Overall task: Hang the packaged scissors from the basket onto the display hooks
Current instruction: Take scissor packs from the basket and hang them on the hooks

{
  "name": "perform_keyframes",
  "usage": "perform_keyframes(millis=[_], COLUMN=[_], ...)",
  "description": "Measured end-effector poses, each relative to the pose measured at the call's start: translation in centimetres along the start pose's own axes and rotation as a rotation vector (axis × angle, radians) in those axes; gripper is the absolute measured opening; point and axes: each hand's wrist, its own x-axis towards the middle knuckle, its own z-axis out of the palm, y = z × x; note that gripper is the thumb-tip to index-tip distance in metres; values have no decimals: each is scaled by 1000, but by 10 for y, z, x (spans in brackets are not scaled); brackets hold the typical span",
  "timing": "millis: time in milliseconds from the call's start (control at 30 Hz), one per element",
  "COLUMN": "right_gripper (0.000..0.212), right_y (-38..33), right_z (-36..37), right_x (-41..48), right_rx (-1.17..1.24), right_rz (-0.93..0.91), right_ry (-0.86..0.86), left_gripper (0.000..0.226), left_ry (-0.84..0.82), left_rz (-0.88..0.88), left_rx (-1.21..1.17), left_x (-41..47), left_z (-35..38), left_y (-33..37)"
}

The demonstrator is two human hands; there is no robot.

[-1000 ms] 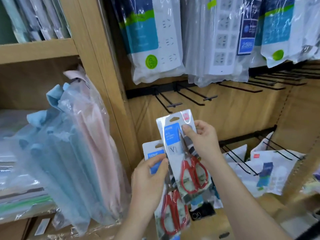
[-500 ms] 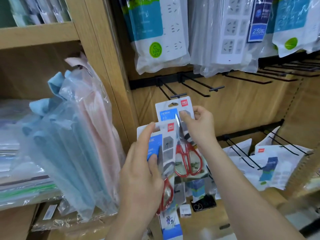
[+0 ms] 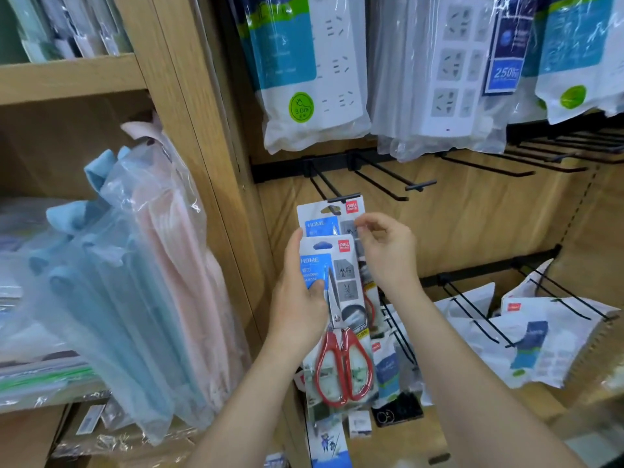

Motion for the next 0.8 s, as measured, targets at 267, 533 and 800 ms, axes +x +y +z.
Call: perform_keyframes(millis=[267,533,800], right_gripper=[19,22,18], right_y=[7,8,-1], right_z=[11,-16,-14], right_x=[18,-48,-43], right_rx=[287,452,457], right_rz=[311,306,254], right_ry=[-57,-140,-60], left_gripper=[78,46,21], left_ry=[71,50,-125], left_rz=[-49,-52,-209], left_rx=[-165,-315,-386], left_x=[7,13,-32], left_z=[9,16,-3], left_y=[-8,-6,-26])
